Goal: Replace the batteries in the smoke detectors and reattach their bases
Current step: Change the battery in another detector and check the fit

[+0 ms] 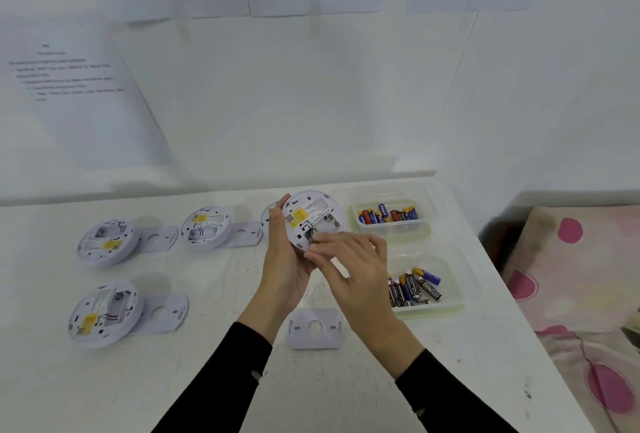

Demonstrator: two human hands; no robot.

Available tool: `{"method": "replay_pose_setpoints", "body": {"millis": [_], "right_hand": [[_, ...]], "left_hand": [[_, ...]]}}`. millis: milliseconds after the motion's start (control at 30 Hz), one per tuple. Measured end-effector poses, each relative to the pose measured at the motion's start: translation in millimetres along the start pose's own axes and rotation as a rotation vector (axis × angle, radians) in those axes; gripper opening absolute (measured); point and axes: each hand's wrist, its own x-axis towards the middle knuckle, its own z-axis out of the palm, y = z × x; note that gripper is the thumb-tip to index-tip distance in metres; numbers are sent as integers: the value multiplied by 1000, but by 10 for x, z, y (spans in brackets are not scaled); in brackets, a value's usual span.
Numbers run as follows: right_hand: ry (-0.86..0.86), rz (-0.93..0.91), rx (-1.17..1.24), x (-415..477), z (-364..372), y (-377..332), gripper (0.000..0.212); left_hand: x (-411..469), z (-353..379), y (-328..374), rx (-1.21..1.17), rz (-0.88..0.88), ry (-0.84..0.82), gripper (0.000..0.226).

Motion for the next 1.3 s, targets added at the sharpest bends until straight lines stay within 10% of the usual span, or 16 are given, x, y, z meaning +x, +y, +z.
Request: {"method": "replay_pose_setpoints", "body": {"millis": [433,767,1000,1167,1300], "right_hand": [[-214,992,510,246,6,81,112],[-277,1181,927,354,-4,167,71],[-517,995,603,596,-117,202,90],[-414,846,-6,1042,-155,1055,23],[-686,832,-574,1057,-80,1572,33]], "left_hand": [[-20,58,-15,4,-41,-81,46],[2,71,-55,69,-42,-104,61],[76,-22,-8,48,-51,-89,49],[70,-101,76,10,-55,-84,54],[44,-102,87,19,-55,-84,59]]}}
